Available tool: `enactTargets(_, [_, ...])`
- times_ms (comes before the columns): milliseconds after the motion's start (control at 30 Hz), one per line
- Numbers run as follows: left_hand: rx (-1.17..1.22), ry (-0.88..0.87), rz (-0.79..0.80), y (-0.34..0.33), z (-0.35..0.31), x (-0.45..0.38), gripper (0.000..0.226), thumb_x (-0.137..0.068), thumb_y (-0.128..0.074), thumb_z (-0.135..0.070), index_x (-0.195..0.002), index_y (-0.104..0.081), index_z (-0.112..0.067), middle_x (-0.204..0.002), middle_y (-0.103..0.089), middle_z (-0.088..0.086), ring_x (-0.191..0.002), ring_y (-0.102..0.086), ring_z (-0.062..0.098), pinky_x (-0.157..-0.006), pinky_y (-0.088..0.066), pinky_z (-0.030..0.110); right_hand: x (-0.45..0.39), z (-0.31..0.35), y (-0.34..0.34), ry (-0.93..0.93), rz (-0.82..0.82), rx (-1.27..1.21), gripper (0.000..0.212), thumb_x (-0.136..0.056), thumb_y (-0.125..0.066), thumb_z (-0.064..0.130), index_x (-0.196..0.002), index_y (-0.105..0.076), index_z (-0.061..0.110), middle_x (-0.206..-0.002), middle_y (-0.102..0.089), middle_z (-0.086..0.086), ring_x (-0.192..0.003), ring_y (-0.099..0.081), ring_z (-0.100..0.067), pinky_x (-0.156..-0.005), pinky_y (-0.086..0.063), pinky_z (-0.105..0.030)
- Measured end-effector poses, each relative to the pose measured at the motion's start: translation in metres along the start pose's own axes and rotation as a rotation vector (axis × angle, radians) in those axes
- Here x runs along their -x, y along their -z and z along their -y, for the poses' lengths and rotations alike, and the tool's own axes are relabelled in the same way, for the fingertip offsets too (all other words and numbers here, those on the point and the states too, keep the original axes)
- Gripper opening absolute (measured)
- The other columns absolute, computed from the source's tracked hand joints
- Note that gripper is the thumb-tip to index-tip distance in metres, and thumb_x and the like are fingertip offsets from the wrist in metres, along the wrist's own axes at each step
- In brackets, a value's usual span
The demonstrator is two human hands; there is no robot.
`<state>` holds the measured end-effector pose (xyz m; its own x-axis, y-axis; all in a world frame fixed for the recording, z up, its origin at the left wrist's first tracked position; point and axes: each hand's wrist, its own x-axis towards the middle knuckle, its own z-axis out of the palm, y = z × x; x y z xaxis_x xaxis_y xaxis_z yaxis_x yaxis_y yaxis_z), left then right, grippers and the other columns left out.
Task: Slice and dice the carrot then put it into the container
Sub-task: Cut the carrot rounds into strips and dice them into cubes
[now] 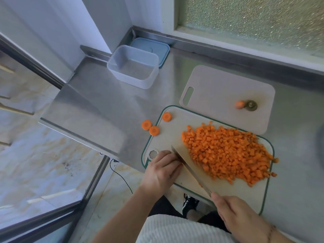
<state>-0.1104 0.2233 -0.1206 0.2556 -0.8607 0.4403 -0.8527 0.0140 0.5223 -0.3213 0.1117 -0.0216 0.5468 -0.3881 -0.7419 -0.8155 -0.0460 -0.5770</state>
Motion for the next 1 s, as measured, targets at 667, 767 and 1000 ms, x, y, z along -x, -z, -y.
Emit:
enactTargets(667, [-0.028,0.011,0.056,0.009,-0.002,0.004,0.005,-0.09,-0.076,-0.004,-0.095,-0.077,-0.005,-0.105,-0.072,0.003,-0.097,-0.068,0.025,-0.086,-0.056,0.036,-0.011,0.014,-0.006,0.046,0.0,0.095,0.058,-0.085,-0.023,0.068,-0.062,-0.038,0.017,-0.053,-0.039,0.004,-0.049,-0.039,-0.007,-0.055,-0.036,-0.023])
enactTargets(767, [-0.032,0.04,0.071,0.013,-0.004,0.004,0.005,-0.093,-0.072,-0.006,-0.094,-0.077,-0.006,-0.103,-0.071,0.004,-0.093,-0.068,0.025,-0.081,-0.057,0.036,-0.019,0.018,-0.007,0.11,-0.004,0.081,0.059,-0.087,-0.021,0.068,-0.062,-0.034,0.016,-0.052,-0.031,0.005,-0.045,-0.031,-0.006,-0.05,-0.029,-0.023])
enactTargets(1000, [-0.105,0.065,0.092,0.013,-0.01,0.006,0.014,-0.095,-0.063,-0.003,-0.086,-0.074,-0.005,-0.095,-0.069,0.004,-0.088,-0.066,0.025,-0.076,-0.057,0.034,0.003,0.003,-0.004,0.061,0.02,0.094,0.057,-0.083,-0.025,0.067,-0.062,-0.036,0.016,-0.053,-0.038,0.004,-0.049,-0.038,-0.005,-0.053,-0.032,-0.021])
